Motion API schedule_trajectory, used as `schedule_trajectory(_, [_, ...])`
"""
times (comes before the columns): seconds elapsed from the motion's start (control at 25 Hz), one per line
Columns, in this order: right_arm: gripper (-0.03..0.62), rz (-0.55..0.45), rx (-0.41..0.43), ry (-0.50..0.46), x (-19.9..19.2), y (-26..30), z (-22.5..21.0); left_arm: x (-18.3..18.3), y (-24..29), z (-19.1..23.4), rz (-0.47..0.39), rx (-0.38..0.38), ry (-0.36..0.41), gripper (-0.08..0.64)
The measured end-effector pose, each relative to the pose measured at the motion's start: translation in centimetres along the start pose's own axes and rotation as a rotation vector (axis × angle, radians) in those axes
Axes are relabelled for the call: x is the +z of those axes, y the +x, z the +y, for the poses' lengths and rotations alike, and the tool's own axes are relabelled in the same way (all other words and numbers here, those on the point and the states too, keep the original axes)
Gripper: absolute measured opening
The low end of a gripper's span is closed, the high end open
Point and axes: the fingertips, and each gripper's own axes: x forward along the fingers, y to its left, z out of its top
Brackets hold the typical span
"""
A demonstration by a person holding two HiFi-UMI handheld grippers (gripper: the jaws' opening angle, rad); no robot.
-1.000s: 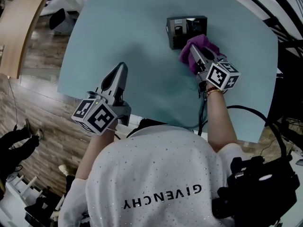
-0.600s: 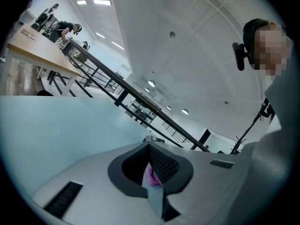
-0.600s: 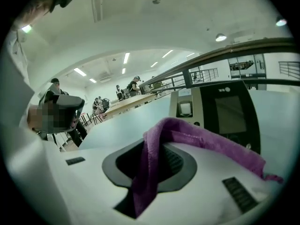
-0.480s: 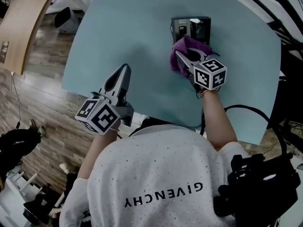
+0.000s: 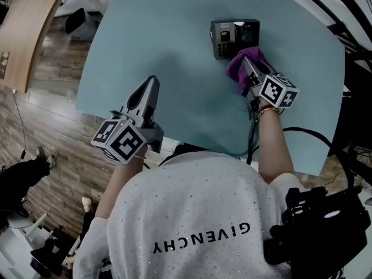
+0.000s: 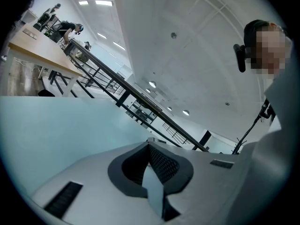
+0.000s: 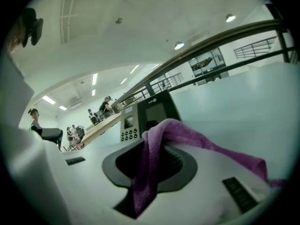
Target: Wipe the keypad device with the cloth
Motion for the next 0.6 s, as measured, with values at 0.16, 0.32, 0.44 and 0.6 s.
schedule_trajectory(0.16, [0.075, -0.071, -0.063, 0.092, 0.9, -1.3, -2.7, -0.2, -0.2, 0.1, 0.004, 0.002, -0.002, 0.000])
schedule_trajectory(0.32, [0.075, -0.108, -0.130, 0.140, 1.8, -2.0, -4.7, -0.1, -0.3, 0.6, 0.006, 0.006, -0.004, 0.000])
schedule_trajectory(0.44, [0.075, -0.084, -0.168, 0.163, 2.1, -2.1, -5.8, 0.0, -0.4, 0.6, 0.004, 0.007, -0.004, 0.000])
schedule_trajectory(0.6, [0.075, -0.147, -0.124, 0.224, 5.5, -2.1, -5.6, 0.4, -0.8, 0.9, -0.004, 0.017, -0.001, 0.000])
